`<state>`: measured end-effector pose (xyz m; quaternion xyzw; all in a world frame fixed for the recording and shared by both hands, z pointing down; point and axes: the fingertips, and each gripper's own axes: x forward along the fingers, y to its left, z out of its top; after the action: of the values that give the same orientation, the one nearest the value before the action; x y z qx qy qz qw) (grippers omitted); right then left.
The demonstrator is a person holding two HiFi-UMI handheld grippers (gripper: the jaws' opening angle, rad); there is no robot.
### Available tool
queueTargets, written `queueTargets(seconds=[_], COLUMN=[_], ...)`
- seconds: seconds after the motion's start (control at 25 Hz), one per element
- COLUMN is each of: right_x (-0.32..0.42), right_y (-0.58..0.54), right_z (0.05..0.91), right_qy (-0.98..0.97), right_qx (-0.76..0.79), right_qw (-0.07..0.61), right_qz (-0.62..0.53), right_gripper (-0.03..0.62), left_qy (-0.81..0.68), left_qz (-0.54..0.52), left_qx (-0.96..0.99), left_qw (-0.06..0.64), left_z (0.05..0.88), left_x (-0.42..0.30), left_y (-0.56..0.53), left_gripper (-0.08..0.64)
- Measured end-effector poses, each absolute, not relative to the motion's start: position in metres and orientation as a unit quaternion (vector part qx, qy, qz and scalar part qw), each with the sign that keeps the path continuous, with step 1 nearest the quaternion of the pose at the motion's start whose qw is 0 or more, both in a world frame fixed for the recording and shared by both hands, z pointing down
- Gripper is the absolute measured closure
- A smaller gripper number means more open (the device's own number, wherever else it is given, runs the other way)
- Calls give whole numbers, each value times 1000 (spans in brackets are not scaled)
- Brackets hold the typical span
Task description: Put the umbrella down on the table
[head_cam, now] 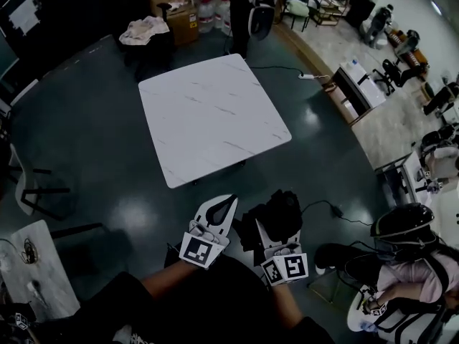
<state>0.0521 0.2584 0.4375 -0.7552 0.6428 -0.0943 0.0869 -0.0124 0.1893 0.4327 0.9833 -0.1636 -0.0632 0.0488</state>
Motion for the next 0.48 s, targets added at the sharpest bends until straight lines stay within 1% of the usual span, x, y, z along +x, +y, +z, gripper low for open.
queueTargets(seconds=[0.16,0.48], right_x=[63,85], right_y=[199,105], right_z=[434,435], right_qy=[646,632], right_qx=[-753,-763], right_qw=[77,65], right_qz=[-100,-120], right_gripper=[249,249], left_qy=[-165,-159], left_qz=[-65,-67], left_qx=[981,981], left_qw=[74,85], left_z=[425,426], left_x=[-2,16], left_y=[130,29], left_gripper=[554,552])
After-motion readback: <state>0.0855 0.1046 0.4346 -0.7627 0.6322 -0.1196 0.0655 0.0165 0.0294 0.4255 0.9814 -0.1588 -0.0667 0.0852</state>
